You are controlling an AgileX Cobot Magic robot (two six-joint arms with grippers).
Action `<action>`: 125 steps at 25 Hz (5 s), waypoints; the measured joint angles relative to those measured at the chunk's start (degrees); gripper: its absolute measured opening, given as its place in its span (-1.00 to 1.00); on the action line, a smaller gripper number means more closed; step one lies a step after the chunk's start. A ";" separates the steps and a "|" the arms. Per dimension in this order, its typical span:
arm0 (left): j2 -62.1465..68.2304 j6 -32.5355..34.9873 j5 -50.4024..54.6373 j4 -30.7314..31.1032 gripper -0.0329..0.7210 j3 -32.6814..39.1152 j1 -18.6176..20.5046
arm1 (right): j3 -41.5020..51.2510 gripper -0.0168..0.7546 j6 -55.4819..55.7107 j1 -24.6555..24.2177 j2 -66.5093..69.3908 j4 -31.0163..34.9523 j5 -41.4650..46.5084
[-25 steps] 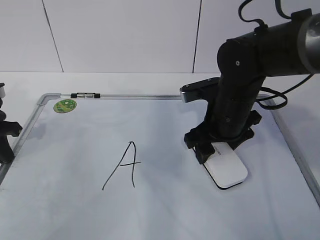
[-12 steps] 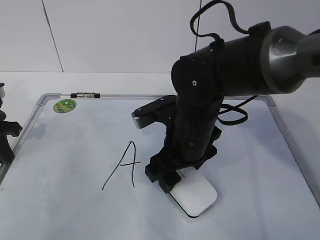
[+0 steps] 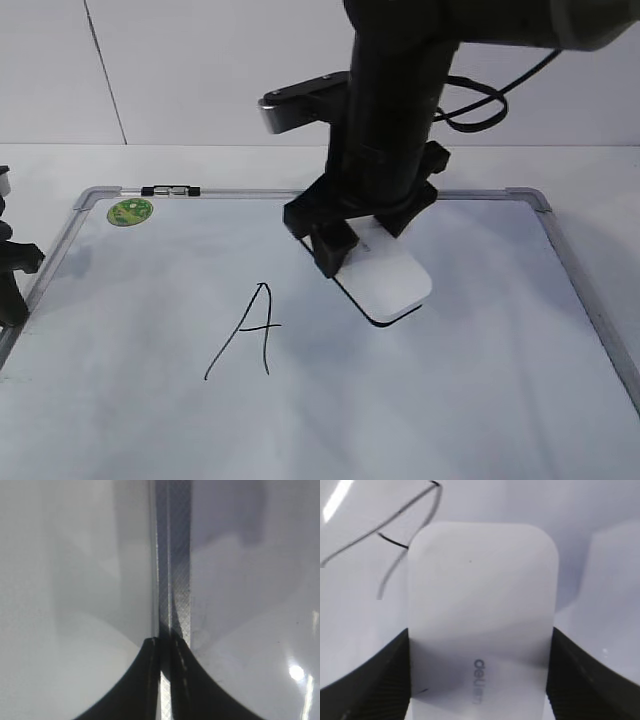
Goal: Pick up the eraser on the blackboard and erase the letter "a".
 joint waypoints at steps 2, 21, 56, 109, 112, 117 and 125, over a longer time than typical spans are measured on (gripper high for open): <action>0.00 0.00 0.00 0.00 -0.87 0.00 0.00 | 0.58 0.48 0.00 -2.57 0.00 0.00 0.61; 0.00 0.00 0.00 0.10 -0.87 0.00 0.00 | 25.49 0.48 8.12 -21.38 -9.56 -4.05 -9.00; 0.00 0.00 0.00 0.10 -0.86 0.00 0.00 | 29.31 0.48 9.33 -28.89 -9.56 -5.15 -15.72; 1.38 0.87 5.75 1.74 0.26 -8.60 0.00 | 23.30 0.69 5.07 -28.97 -19.56 -2.66 -3.71; 1.38 0.87 11.75 1.74 0.35 -12.56 0.00 | 23.30 0.68 4.24 -28.97 -20.76 -1.65 -2.36; -1.31 -1.07 19.32 1.63 0.37 -16.19 0.00 | 23.30 0.68 3.90 -28.97 -26.05 -1.41 0.10; -18.71 -4.08 24.78 1.53 0.37 -15.86 -1.17 | 23.50 0.67 3.40 -28.97 -36.44 -0.46 1.51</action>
